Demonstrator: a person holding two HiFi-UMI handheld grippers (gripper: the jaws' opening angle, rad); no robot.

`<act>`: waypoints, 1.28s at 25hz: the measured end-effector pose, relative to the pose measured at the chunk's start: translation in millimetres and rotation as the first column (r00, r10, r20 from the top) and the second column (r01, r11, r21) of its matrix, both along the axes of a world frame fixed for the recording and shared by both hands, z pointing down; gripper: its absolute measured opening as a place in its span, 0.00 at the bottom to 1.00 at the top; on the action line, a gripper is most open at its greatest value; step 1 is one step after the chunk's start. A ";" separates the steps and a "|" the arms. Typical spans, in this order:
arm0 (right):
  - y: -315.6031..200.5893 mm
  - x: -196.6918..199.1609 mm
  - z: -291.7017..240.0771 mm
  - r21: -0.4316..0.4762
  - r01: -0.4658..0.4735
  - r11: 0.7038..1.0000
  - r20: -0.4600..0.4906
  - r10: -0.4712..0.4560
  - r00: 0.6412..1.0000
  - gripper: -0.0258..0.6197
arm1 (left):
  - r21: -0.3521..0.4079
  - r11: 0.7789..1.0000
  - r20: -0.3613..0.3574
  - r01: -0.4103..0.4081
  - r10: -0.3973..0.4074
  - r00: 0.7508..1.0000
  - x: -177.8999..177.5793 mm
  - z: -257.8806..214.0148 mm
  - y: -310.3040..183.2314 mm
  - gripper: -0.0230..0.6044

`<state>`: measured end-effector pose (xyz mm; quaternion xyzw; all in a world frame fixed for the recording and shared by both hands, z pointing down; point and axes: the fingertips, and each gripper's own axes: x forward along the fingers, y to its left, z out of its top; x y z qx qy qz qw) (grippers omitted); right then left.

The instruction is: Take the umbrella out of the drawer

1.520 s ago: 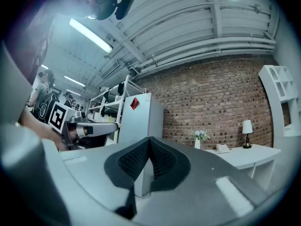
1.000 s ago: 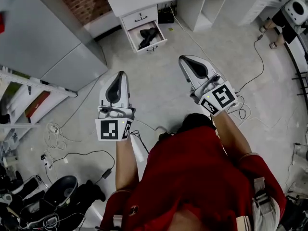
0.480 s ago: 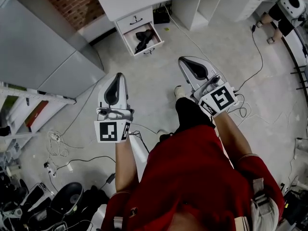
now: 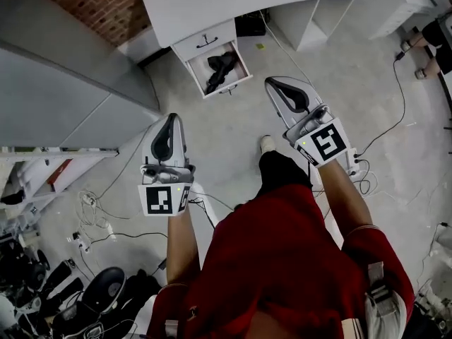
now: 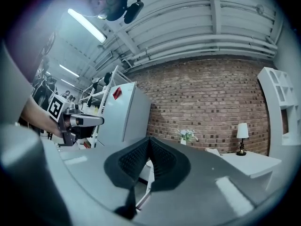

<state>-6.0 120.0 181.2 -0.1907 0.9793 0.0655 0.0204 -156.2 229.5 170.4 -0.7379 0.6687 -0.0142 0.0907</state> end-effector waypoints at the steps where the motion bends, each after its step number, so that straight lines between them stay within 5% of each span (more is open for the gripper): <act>1: -19.6 -1.6 -0.6 0.001 0.007 1.000 0.010 -0.007 1.000 0.06 | -0.003 1.000 0.005 0.008 -0.008 1.000 -1.1 2.7 -19.1 0.05; 8: -134.9 -11.7 11.7 -0.005 0.062 0.998 0.004 -0.062 0.998 0.06 | -0.052 0.998 0.028 0.042 -0.041 0.999 -2.2 30.5 -141.8 0.05; 15: -209.0 -26.4 34.3 -0.038 0.067 0.997 -0.012 -0.067 0.998 0.06 | -0.124 0.991 0.039 0.045 -0.041 0.998 -8.6 61.4 -214.2 0.05; 32: -273.5 -60.0 117.8 -0.119 -0.104 0.987 -0.091 0.094 0.991 0.06 | -0.270 0.954 -0.032 -0.131 0.127 0.991 -41.0 183.1 -317.8 0.05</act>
